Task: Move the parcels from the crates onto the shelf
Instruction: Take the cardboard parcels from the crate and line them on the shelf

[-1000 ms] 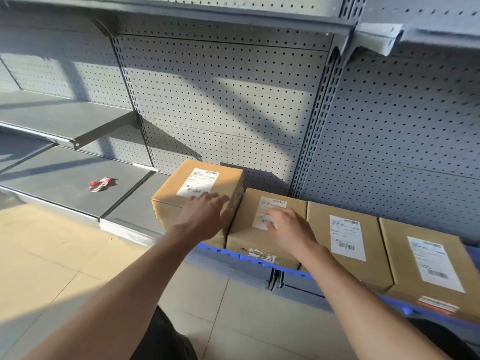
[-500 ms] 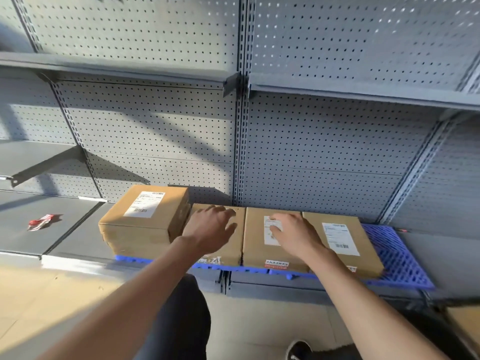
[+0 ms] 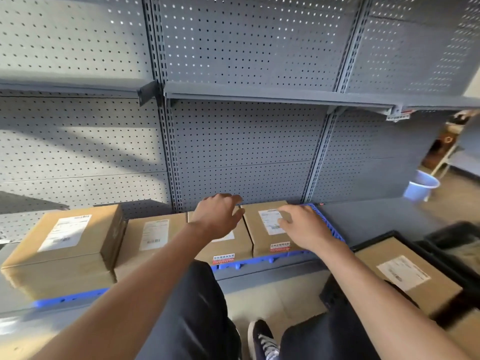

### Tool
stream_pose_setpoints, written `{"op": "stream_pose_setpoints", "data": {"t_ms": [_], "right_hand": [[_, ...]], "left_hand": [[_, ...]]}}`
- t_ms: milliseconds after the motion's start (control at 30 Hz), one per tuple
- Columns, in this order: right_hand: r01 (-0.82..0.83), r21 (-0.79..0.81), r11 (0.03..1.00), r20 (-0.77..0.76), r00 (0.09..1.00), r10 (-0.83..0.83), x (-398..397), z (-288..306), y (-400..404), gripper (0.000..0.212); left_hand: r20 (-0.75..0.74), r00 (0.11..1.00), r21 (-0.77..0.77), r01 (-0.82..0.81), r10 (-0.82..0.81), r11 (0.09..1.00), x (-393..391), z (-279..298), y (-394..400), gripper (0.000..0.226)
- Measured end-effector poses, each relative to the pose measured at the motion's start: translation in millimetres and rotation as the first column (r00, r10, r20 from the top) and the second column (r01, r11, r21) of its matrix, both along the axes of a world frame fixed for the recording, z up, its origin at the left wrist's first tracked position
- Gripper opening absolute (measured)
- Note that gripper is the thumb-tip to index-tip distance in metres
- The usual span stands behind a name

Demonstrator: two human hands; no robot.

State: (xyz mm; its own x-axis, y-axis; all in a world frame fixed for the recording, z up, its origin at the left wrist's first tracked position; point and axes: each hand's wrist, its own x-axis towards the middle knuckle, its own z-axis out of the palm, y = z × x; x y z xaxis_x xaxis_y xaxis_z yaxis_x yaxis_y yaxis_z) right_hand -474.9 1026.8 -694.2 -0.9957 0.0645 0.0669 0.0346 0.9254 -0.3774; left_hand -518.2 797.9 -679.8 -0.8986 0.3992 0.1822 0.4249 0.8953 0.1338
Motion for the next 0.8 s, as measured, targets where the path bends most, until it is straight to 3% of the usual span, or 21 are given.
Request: {"op": "stream_pose_setpoints", "data": {"t_ms": [467, 800], "right_hand": [[0.261, -0.058, 0.964, -0.034, 0.964, -0.263, 83.4, 6.5, 125.5, 0.041], [0.445, -0.070, 0.893, 0.009, 0.895, -0.446, 185.1, -6.4, 220.5, 0.041]], "left_hand": [[0.041, 0.971, 0.037, 0.232, -0.234, 0.972, 19.4, -6.6, 150.4, 0.042], [0.063, 0.876, -0.004, 0.479, -0.478, 0.878, 82.5, -6.5, 272.3, 0.039]]}}
